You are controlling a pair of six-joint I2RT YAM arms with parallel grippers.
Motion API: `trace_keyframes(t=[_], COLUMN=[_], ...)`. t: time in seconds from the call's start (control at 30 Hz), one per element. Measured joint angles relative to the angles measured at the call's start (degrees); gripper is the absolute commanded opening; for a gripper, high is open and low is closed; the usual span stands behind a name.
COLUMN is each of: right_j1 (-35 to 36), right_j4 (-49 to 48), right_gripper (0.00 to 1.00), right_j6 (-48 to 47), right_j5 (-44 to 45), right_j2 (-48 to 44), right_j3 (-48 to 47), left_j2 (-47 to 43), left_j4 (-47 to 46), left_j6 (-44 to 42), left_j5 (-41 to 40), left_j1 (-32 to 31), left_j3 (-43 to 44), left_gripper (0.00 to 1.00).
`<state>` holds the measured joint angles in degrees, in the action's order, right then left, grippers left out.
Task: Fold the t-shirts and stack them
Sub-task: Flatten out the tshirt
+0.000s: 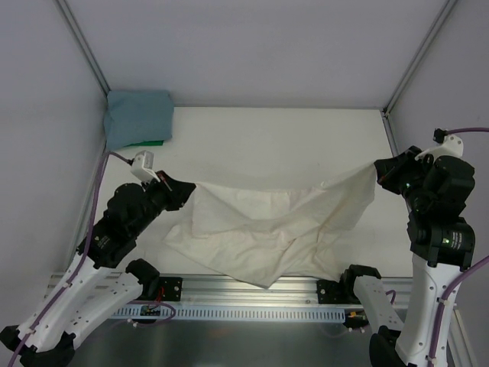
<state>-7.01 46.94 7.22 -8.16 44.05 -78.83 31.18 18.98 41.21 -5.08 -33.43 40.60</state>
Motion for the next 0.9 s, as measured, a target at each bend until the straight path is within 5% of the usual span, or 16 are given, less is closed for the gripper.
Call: trace_keyframes(t=[0.33, 0.7, 0.9], right_j1=[0.0, 0.0, 0.0], right_j4=[0.4, 1.2, 2.9], right_gripper=[0.0, 0.0, 0.0], right_j6=[-0.2, -0.7, -0.7], right_j5=[1.1, 8.2, 8.5], right_j2=[2.3, 7.7, 8.0], right_j3=[-2.6, -18.5, -24.5], left_j2=[7.3, 3.6, 1.6], left_j4=[2.7, 2.3, 1.9], left_j6=[-15.5, -34.2, -36.6], left_j5=[-7.8, -24.0, -25.7], left_j1=[0.0, 0.0, 0.0], left_j3=[16.4, 31.5, 36.2], left_gripper=[0.0, 0.0, 0.0])
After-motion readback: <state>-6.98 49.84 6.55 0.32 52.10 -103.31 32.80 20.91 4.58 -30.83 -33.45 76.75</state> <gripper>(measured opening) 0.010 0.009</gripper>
